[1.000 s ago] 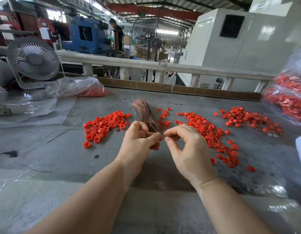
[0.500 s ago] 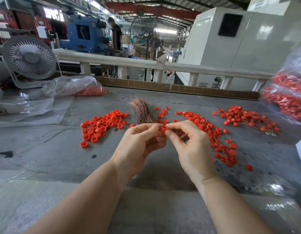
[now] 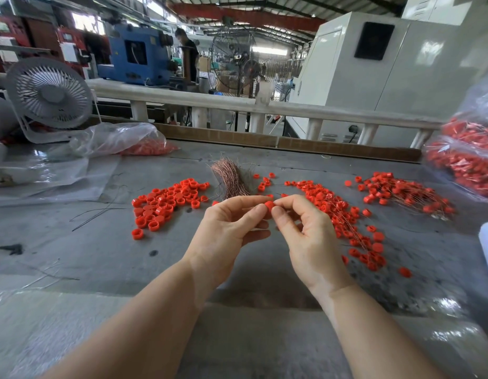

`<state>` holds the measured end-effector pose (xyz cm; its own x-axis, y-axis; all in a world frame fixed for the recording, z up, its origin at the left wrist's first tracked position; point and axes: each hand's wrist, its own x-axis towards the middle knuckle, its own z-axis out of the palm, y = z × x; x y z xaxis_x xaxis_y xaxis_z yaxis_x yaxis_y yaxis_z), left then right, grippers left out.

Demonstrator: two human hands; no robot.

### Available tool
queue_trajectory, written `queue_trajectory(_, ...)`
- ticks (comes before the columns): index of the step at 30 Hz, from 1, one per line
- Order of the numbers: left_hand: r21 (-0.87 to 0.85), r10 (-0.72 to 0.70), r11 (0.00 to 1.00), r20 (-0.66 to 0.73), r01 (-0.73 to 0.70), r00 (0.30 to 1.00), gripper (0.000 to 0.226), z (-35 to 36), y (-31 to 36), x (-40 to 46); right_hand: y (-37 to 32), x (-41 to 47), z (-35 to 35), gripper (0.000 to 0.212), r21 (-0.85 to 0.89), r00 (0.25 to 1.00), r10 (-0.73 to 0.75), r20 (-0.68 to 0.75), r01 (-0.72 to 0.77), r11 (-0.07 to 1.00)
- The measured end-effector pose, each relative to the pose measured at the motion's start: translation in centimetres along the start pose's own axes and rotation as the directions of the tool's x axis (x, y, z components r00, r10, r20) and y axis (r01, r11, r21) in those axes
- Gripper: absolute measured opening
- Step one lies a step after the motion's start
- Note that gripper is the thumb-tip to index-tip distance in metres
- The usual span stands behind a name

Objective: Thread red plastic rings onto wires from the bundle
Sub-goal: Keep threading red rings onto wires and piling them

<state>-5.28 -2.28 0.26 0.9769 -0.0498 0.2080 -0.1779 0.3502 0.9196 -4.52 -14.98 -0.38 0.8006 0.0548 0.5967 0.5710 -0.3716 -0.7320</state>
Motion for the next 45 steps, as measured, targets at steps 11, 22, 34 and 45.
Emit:
queue_trajectory(11,-0.001,0.006,1.000,0.021,-0.006,1.000,0.018,-0.32,-0.47,0.16,-0.53,-0.18,-0.13,0.020,0.005,0.999,-0.035,0.021,0.035,0.999)
queue_trajectory(22,-0.034,-0.024,0.999,0.087,0.027,0.996,0.008,-0.17,-0.31,-0.02,-0.30,-0.32,0.03,0.021,-0.010,0.999,-0.039,0.031,0.040,0.999)
queue_trajectory(34,-0.080,-0.093,0.992,0.027,0.094,0.995,0.013,-0.19,-0.44,0.21,0.03,-0.22,-0.17,0.010,-0.332,0.953,-0.303,-0.020,0.280,0.901)
queue_trajectory(45,-0.319,-0.198,0.928,0.009,0.191,0.980,0.028,-0.40,-0.13,0.47,-0.31,-0.23,-0.45,0.005,-0.301,0.958,-0.274,-0.086,0.237,0.924)
